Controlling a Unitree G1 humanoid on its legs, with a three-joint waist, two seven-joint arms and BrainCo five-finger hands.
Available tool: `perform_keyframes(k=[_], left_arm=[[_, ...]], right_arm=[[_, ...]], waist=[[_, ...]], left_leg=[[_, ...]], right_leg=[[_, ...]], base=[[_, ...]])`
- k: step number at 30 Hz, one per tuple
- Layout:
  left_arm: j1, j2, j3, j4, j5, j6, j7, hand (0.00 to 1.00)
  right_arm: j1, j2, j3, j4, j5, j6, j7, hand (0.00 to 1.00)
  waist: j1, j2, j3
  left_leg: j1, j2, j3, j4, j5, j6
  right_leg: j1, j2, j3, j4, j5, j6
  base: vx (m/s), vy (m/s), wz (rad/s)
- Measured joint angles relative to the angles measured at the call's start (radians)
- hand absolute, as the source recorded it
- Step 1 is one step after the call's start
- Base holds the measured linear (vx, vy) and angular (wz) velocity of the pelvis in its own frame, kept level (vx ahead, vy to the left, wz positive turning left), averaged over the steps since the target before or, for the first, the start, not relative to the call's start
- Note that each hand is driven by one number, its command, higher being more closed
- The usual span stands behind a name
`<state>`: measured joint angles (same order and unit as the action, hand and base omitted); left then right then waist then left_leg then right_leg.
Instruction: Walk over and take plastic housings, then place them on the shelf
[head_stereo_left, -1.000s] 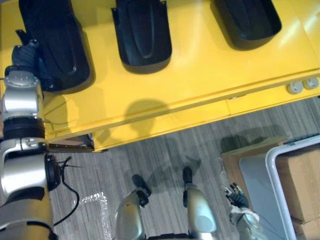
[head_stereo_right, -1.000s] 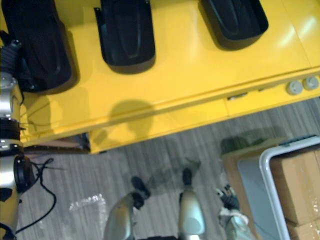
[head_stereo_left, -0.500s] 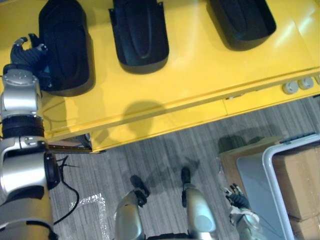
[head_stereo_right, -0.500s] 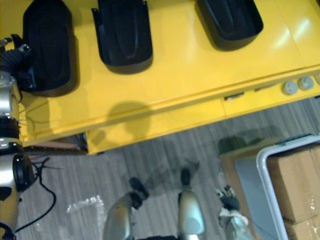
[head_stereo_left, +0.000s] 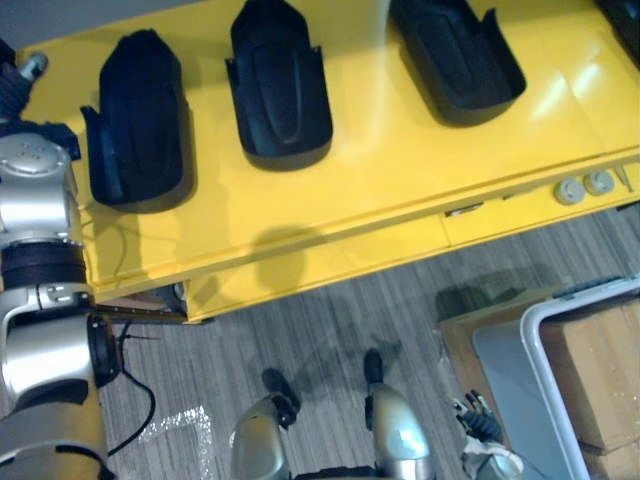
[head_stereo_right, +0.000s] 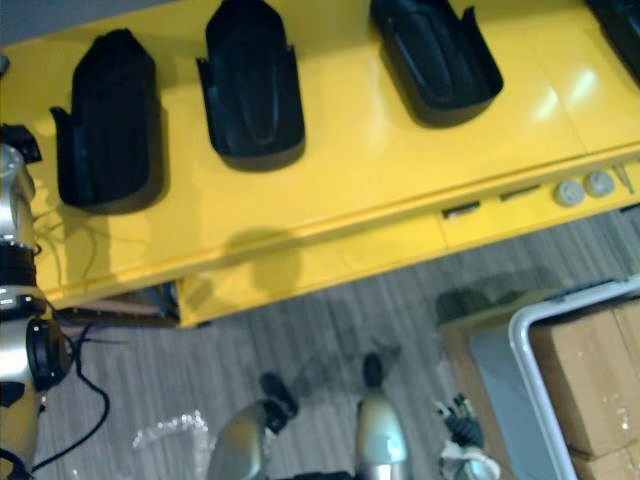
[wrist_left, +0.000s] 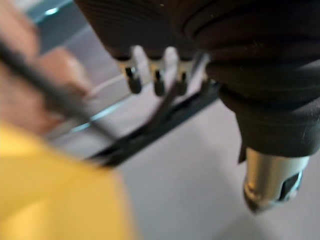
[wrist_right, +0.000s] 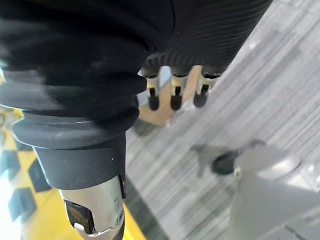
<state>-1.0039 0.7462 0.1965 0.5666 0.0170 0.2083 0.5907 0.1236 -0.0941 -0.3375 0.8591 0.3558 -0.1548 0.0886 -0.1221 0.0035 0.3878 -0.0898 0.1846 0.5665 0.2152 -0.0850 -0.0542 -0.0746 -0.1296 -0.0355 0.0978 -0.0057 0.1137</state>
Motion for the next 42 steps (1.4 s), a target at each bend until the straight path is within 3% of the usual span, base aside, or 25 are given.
perform_keyframes(k=[2, 6, 10, 15, 20, 22, 23, 25, 28, 29, 31, 35, 39, 42], left_arm=[[0.007, 0.0, -0.007, 0.0, 0.001, -0.04, 0.024, 0.0], [0.042, 0.034, -0.022, -0.004, 0.002, -0.173, 0.048, 0.0], [0.143, 0.073, -0.017, -0.189, -0.002, -0.305, 0.015, 0.0], [0.341, 0.045, 0.016, -0.42, 0.001, -0.425, -0.049, 0.0], [0.63, -0.126, 0.12, -0.603, -0.015, -0.535, -0.138, 0.0], [0.787, -0.231, 0.136, -0.691, -0.071, -0.564, -0.225, 0.0], [0.829, -0.263, 0.136, -0.713, -0.097, -0.568, -0.254, 0.0], [0.984, -0.401, 0.122, -0.782, -0.137, -0.576, -0.33, 0.0], [1.11, -0.5, 0.072, -0.805, -0.166, -0.57, -0.384, 0.0], [1.159, -0.542, 0.055, -0.805, -0.196, -0.563, -0.42, 1.0], [1.221, -0.582, -0.008, -0.784, -0.217, -0.546, -0.471, 1.0], [1.279, -0.607, -0.13, -0.705, -0.212, -0.531, -0.541, 1.0], [1.278, -0.606, -0.138, -0.657, -0.211, -0.528, -0.553, 1.0], [1.271, -0.596, -0.142, -0.639, -0.212, -0.494, -0.54, 1.0]], right_arm=[[0.015, 0.008, -0.028, 0.025, -0.017, 0.001, -0.001, 0.0], [0.053, 0.026, -0.106, 0.08, -0.042, 0.006, -0.006, 0.0], [0.052, 0.041, -0.148, 0.112, -0.071, 0.026, -0.013, 0.0], [0.049, 0.048, -0.169, 0.117, -0.097, 0.033, -0.026, 0.0], [0.055, 0.052, -0.178, 0.12, -0.097, 0.033, -0.05, 0.0], [0.059, 0.055, -0.17, 0.133, -0.098, 0.033, -0.069, 0.0], [0.061, 0.057, -0.17, 0.134, -0.098, 0.033, -0.073, 0.0], [0.073, 0.067, -0.166, 0.14, -0.097, 0.033, -0.095, 0.0], [0.088, 0.074, -0.153, 0.154, -0.097, 0.033, -0.115, 0.0], [0.089, 0.075, -0.145, 0.168, -0.097, 0.033, -0.117, 0.0], [0.093, 0.082, -0.129, 0.174, -0.097, 0.036, -0.128, 0.0], [0.099, 0.086, -0.09, 0.176, -0.097, 0.044, -0.132, 0.0], [0.101, 0.083, -0.067, 0.184, -0.097, 0.044, -0.132, 0.0], [0.106, 0.082, -0.062, 0.184, -0.096, 0.044, -0.132, 0.0]], waist=[[-0.005, 0.006, -0.036], [-0.006, 0.031, -0.137], [0.0, 0.058, -0.198], [0.004, 0.055, -0.265], [0.051, 0.03, -0.297], [0.059, 0.009, -0.309], [0.06, 0.006, -0.311], [0.083, -0.001, -0.319], [0.084, -0.007, -0.329], [0.092, -0.004, -0.328], [0.107, -0.001, -0.327], [0.107, -0.004, -0.326], [0.106, -0.006, -0.326], [0.105, -0.006, -0.326]], left_leg=[[0.045, -0.012, -0.006, -0.028, 0.004, -0.005], [0.127, -0.049, -0.021, -0.134, 0.036, -0.022], [0.2, -0.077, -0.039, -0.233, 0.071, -0.024], [0.235, -0.102, -0.066, -0.282, 0.087, -0.02], [0.247, -0.109, -0.074, -0.297, 0.094, -0.017], [0.244, -0.112, -0.095, -0.303, 0.099, -0.018], [0.244, -0.113, -0.098, -0.303, 0.099, -0.018], [0.244, -0.118, -0.113, -0.304, 0.102, -0.019], [0.226, -0.126, -0.144, -0.304, 0.107, -0.019], [0.226, -0.126, -0.145, -0.305, 0.11, -0.018], [0.23, -0.128, -0.148, -0.305, 0.114, -0.021], [0.228, -0.129, -0.171, -0.305, 0.118, -0.028], [0.227, -0.124, -0.177, -0.305, 0.119, -0.029], [0.221, -0.125, -0.175, -0.305, 0.118, -0.029]], right_leg=[[0.05, -0.002, -0.014, -0.023, 0.0, 0.0], [0.126, -0.007, -0.048, -0.068, 0.0, -0.001], [0.178, -0.01, -0.078, -0.077, -0.001, -0.002], [0.215, -0.025, -0.102, -0.088, -0.003, -0.005], [0.228, -0.033, -0.104, -0.092, -0.005, -0.007], [0.236, -0.036, -0.122, -0.091, -0.01, -0.014], [0.236, -0.036, -0.128, -0.09, -0.012, -0.017], [0.242, -0.04, -0.133, -0.089, -0.019, -0.026], [0.244, -0.048, -0.155, -0.085, -0.031, -0.027], [0.243, -0.049, -0.155, -0.081, -0.037, -0.029], [0.242, -0.05, -0.159, -0.075, -0.05, -0.027], [0.243, -0.047, -0.174, -0.076, -0.061, -0.019], [0.248, -0.042, -0.182, -0.082, -0.062, -0.02], [0.246, -0.042, -0.182, -0.09, -0.062, -0.02]], base=[[0.09, 0.01, 0.08], [0.11, -0.003, 0.15], [0.05, 0.012, 0.15], [0.0, 0.021, 0.16], [-0.05, -0.005, 0.05], [-0.07, -0.025, 0.21], [-0.06, -0.023, 0.17], [-0.06, -0.016, 0.13], [-0.07, -0.004, 0.3], [-0.06, -0.004, 0.09], [-0.06, -0.006, 0.01], [-0.05, -0.004, 0.05], [-0.01, -0.006, 0.03], [0.05, 0.013, 0.01]])
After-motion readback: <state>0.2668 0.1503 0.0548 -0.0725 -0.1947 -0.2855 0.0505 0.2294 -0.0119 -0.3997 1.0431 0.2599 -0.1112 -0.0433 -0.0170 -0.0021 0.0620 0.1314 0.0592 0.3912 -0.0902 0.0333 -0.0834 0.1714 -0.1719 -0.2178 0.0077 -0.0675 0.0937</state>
